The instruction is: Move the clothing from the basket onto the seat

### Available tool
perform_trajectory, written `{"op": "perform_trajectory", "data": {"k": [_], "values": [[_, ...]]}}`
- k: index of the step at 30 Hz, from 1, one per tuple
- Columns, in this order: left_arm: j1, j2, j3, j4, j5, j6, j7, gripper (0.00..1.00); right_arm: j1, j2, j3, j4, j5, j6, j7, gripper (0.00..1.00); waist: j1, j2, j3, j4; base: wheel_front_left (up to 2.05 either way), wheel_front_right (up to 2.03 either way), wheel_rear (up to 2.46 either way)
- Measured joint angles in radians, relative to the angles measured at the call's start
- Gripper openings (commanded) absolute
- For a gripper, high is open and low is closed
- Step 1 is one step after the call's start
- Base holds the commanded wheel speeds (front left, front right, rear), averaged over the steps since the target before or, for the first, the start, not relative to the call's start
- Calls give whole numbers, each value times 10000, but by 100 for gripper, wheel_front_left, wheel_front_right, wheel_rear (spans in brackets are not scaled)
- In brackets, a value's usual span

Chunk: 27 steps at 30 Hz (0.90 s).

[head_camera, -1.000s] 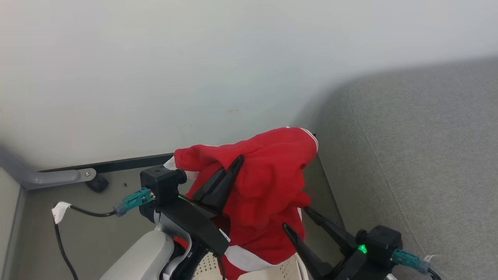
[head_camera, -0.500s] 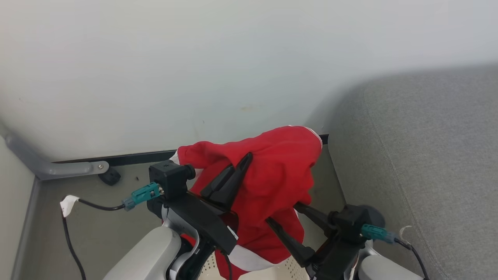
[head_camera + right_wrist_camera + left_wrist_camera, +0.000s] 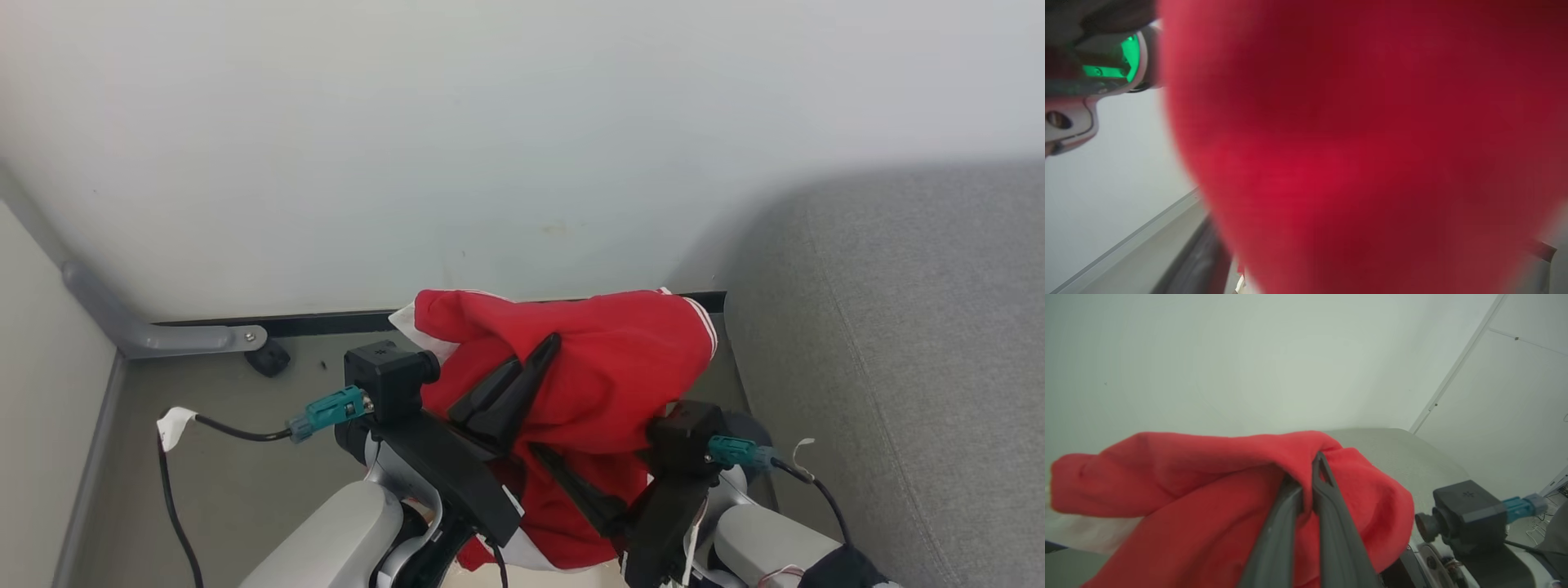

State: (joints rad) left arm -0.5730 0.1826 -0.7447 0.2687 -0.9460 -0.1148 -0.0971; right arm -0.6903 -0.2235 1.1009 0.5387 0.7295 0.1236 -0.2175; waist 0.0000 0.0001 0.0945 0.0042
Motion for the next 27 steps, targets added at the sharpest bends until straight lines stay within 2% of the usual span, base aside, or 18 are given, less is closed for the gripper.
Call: {"op": "perform_trajectory", "data": {"k": [10, 11, 12, 20, 27], "values": [[-106, -190, -169, -128, -35, -2, 132, 0, -942, 723, 702, 1262, 725, 2, -54, 100, 0, -1, -15, 447, 0, 0, 0], [-126, -201, -178, -128, -35, -4, 134, 0, -1018, 771, 769, 1369, 817, 2, -58, 22, 0, 0, -13, 489, 0, 0, 0], [-131, -207, -176, -128, -36, -4, 150, 0, -1065, 800, 834, 1436, 857, 2, -96, 0, 0, 0, -12, 528, 0, 0, 0], [-127, -13, -4, 73, -272, 19, 159, 0, -1225, 959, 1335, 1628, 1243, 2, -219, 0, 0, 0, -22, 583, 0, 0, 0], [249, 368, 286, 314, -387, 180, 52, 0, -1149, 895, 1430, 1384, 1559, 2, -303, 0, 0, 0, -44, 310, 0, 0, 0]]}}
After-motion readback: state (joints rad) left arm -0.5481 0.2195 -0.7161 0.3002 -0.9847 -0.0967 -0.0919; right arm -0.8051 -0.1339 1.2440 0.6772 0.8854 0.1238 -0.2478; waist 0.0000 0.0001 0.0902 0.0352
